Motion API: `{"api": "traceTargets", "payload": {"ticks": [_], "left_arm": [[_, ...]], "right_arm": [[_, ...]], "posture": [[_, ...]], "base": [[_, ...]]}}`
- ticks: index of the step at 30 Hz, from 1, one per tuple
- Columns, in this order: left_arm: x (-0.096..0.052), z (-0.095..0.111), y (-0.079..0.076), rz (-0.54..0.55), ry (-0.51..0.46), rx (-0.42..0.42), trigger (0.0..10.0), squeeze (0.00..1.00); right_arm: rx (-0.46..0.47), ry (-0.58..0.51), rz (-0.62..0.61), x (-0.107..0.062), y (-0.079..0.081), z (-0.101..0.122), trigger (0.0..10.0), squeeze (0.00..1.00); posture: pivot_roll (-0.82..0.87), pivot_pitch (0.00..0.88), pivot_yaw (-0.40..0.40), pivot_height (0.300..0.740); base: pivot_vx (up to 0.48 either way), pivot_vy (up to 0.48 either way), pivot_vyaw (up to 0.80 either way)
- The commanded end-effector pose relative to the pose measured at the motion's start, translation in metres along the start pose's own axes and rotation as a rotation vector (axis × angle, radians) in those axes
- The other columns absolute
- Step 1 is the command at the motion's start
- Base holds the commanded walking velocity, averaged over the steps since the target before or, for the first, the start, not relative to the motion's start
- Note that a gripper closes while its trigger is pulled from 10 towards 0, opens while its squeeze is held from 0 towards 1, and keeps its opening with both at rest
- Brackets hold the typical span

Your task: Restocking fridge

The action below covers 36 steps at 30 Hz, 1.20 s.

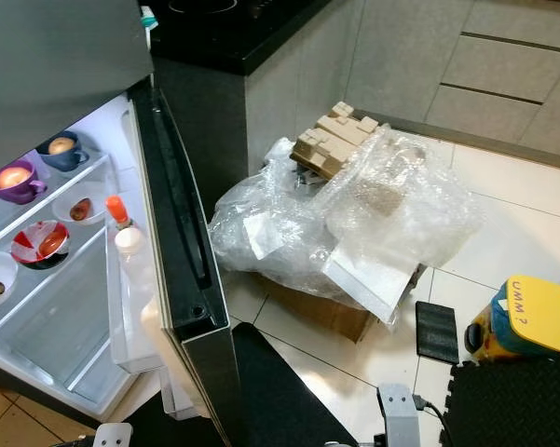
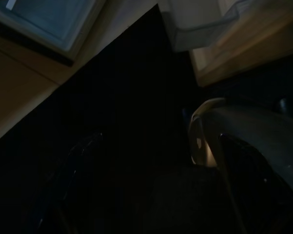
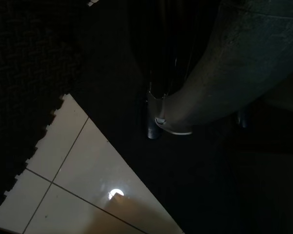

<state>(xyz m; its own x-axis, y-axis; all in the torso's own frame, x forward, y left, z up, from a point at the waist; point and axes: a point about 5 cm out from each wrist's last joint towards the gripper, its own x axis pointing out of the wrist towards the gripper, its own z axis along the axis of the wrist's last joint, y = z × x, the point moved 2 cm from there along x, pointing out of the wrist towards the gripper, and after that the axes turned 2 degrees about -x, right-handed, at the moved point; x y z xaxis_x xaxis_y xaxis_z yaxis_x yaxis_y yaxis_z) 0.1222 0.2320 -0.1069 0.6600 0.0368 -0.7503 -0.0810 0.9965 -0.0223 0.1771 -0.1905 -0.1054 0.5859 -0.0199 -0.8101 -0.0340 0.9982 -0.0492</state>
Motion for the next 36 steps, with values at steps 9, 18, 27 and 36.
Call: {"api": "traceTargets", "payload": {"ticks": [9, 18, 27, 36], "left_arm": [[-0.005, -0.007, 0.001, -0.027, 0.01, 0.007, 10.0, 0.0], [-0.004, -0.004, 0.0, -0.041, 0.003, 0.003, 10.0, 0.0], [-0.002, 0.001, 0.005, -0.041, -0.002, 0.003, 10.0, 0.0], [0.0, 0.006, 0.005, -0.061, -0.012, 0.012, 10.0, 0.0]], "right_arm": [[0.009, 0.011, -0.02, -0.001, -0.005, -0.005, 10.0, 0.0], [0.007, 0.005, -0.017, -0.001, -0.004, -0.002, 10.0, 0.0], [0.007, 0.005, -0.017, -0.001, -0.003, -0.003, 10.0, 0.0], [0.015, 0.009, -0.024, -0.001, -0.005, -0.005, 10.0, 0.0]], "posture": [[-0.13, 0.097, 0.03, 0.701], [-0.13, 0.094, 0.028, 0.701], [-0.13, 0.096, 0.03, 0.701], [-0.13, 0.098, 0.033, 0.701]], "base": [[0.0, 0.029, 0.0], [0.0, 0.307, 0.0], [0.0, 0.322, 0.0], [0.0, 0.0, 0.0]]}}
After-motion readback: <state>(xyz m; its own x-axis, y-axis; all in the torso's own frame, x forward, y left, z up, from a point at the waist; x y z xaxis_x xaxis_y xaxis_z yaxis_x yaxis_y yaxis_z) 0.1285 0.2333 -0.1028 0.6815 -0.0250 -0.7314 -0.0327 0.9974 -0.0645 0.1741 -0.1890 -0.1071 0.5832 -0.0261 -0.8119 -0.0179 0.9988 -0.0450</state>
